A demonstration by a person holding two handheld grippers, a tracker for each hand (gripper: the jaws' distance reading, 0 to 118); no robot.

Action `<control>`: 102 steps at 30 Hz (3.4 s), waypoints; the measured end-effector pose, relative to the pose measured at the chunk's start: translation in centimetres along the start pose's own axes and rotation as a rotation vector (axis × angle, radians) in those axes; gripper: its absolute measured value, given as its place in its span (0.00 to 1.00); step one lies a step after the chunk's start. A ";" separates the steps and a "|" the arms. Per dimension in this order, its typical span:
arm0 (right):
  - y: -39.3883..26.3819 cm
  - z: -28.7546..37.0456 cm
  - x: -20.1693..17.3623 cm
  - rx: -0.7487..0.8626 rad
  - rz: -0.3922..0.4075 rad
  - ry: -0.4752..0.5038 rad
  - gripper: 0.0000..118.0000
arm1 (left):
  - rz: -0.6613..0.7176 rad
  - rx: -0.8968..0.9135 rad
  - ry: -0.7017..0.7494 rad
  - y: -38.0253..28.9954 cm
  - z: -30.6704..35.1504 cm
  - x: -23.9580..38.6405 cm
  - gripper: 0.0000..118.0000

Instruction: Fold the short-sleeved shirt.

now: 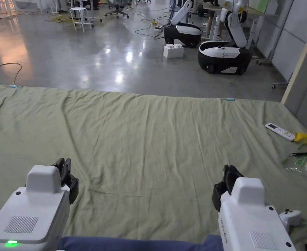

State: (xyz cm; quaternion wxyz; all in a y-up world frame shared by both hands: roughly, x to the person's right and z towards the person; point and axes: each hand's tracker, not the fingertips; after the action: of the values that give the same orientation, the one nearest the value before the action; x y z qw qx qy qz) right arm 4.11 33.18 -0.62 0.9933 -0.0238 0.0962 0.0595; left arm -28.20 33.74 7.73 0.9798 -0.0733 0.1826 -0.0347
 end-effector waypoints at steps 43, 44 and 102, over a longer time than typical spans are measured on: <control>-0.9 -0.5 -2.2 -0.049 0.047 0.062 0.00 | 0.914 -0.845 -0.520 -18.1 -4.7 -19.3 0.46; -1.0 -0.5 -2.3 -0.050 0.045 0.063 0.01 | 0.942 -0.841 -0.534 -18.5 -4.7 -19.1 0.38; -2.1 -1.6 -1.8 -0.092 -0.035 0.083 0.01 | 0.516 -1.073 -0.313 -12.9 -5.6 -0.4 0.09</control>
State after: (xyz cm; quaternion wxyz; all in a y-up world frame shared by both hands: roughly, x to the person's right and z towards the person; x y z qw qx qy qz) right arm 2.34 30.76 -1.75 0.9872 -0.0733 0.1339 0.0455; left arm -31.14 20.35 4.75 0.7982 -0.5139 0.0406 0.3116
